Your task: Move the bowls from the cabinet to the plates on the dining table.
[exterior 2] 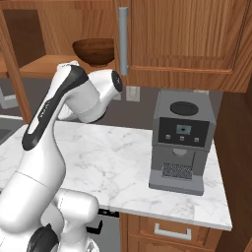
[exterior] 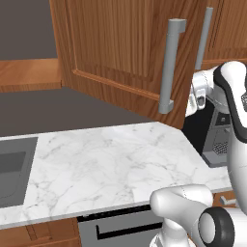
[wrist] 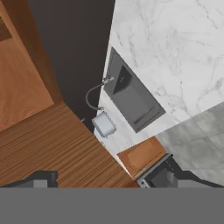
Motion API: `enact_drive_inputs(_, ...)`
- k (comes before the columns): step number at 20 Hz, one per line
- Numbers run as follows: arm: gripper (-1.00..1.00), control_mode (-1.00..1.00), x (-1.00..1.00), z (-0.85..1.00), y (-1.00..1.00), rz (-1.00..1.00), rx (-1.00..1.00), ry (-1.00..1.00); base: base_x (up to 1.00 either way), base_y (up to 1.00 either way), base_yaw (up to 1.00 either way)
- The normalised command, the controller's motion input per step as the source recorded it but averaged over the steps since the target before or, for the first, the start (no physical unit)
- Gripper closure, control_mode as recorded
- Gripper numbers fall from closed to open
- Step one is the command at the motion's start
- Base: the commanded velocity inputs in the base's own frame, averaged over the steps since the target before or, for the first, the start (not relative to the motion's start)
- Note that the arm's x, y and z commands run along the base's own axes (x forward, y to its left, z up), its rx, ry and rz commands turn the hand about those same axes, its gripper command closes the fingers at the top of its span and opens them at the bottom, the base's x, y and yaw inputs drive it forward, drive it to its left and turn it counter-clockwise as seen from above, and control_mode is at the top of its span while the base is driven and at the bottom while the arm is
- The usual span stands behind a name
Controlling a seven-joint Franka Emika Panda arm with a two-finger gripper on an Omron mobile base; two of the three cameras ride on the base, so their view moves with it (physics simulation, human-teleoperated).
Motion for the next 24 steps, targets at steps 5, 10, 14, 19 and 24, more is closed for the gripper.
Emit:
enact_drive_inputs(5,-1.00,-1.00,-0.03,0.00,0.41,0.12,0.12,0.17,0.00,0.00,0.00)
enact_drive_inputs(10,-1.00,-1.00,-0.31,0.00,0.46,0.09,0.10,0.06,0.00,0.00,0.00)
enact_drive_inputs(14,-1.00,-1.00,-0.47,-0.01,0.56,0.05,0.08,0.01,0.00,0.00,0.00)
enact_drive_inputs(19,-1.00,-1.00,-0.48,-0.03,0.64,0.02,0.07,0.00,0.00,0.00,0.00)
enact_drive_inputs(24,-1.00,-1.00,-0.22,-0.06,0.66,0.00,0.06,0.00,0.00,0.00,0.00)
